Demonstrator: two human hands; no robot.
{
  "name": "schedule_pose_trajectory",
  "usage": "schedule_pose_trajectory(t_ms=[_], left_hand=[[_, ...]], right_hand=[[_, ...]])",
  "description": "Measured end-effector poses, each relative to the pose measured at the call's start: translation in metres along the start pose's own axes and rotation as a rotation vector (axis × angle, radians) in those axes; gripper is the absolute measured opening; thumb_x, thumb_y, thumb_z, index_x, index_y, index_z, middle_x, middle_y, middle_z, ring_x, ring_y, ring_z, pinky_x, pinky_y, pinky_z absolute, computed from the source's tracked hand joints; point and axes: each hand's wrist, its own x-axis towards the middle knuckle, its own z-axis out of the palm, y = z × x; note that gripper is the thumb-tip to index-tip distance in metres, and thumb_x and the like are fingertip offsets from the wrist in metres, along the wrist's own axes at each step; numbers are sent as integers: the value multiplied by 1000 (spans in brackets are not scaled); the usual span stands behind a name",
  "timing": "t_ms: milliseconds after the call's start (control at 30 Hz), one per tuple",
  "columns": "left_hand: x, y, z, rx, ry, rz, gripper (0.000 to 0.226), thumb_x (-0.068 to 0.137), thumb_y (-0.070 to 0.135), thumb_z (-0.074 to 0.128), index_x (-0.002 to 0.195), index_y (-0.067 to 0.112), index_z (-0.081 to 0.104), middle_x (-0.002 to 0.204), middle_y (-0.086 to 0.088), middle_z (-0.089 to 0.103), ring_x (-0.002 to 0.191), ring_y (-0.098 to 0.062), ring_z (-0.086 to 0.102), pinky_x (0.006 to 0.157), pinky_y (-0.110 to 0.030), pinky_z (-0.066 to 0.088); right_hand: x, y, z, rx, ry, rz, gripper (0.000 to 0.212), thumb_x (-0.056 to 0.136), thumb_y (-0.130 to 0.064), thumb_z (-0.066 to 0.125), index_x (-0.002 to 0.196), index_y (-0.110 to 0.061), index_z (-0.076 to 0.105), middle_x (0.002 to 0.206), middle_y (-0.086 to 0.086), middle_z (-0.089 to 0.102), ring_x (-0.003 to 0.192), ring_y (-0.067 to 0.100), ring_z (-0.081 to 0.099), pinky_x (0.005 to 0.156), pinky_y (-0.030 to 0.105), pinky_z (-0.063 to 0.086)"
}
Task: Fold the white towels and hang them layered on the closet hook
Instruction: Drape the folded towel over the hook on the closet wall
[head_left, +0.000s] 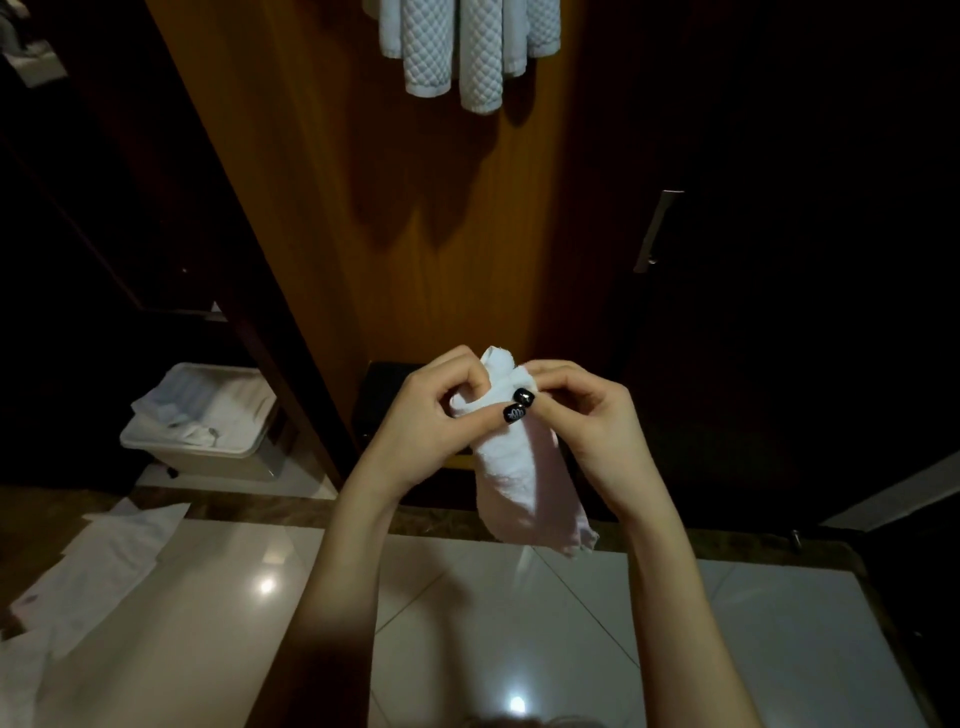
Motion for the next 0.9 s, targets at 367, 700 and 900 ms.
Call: schedule_pose_trajectory(t_ms=[367,700,900], left_hand=[[0,6,-9,-158,1,2,30,82,31,65,64,14,47,78,-1,47,75,-10,48,73,-17,39],[-1,11,-11,-41,36,43,20,86,10,63,70,5,51,92,-3,53,88,-6,53,82,-16,42],[-2,8,-2,-335,102,-27,23,86,9,68,105,22,65,113,8,68,114,-10,62,88,-21,50]], right_hand=[[5,-7,3,-69,-55,-56,4,89,-10,69,88,-6,71,91,6,71,91,16,67,83,28,53],[5,-7,3,-73,-48,-43,11,87,-11,71,84,-2,68,88,14,69,93,33,65,84,42,53],[3,-9,8,-81,219,-111,10,88,-11,70,83,-3,66,85,7,68,89,25,64,81,42,52]])
